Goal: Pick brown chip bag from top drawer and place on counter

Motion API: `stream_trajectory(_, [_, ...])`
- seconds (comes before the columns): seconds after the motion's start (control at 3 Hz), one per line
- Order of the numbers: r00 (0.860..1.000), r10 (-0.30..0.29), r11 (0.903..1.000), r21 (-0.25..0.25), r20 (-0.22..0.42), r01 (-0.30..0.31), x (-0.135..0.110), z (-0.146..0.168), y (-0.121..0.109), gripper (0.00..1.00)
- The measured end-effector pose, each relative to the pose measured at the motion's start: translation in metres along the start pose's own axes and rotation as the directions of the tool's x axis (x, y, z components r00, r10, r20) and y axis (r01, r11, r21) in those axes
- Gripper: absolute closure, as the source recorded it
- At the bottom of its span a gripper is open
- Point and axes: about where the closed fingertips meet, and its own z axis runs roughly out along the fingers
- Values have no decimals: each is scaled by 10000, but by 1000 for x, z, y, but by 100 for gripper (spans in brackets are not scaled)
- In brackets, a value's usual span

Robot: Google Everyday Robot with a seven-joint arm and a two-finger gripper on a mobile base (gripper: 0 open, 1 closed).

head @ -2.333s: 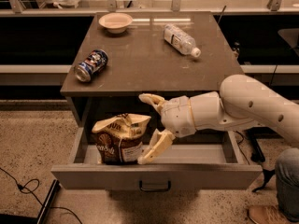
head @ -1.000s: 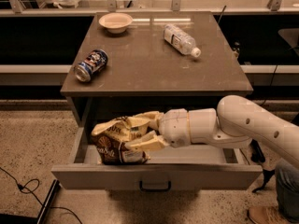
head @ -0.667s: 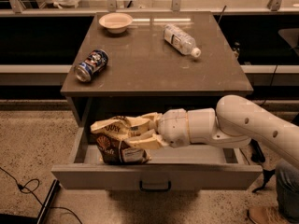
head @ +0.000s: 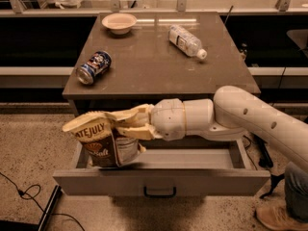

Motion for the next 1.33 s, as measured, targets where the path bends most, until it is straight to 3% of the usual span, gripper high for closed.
stream_trajectory(0.33, [9879, -1242, 9914, -306, 925, 1275, -72, 14, 0, 100])
stream_trajectory(0.67, [9625, -2503, 9667, -283, 1043, 2544, -144, 21, -5, 100])
stream_trajectory(1.0, [9333, -3571, 9337, 432, 366, 3556, -231, -2, -26, 100])
stream_trajectory(1.33, [9231, -3803, 9127, 1380, -571, 3846, -290, -43, -33, 100])
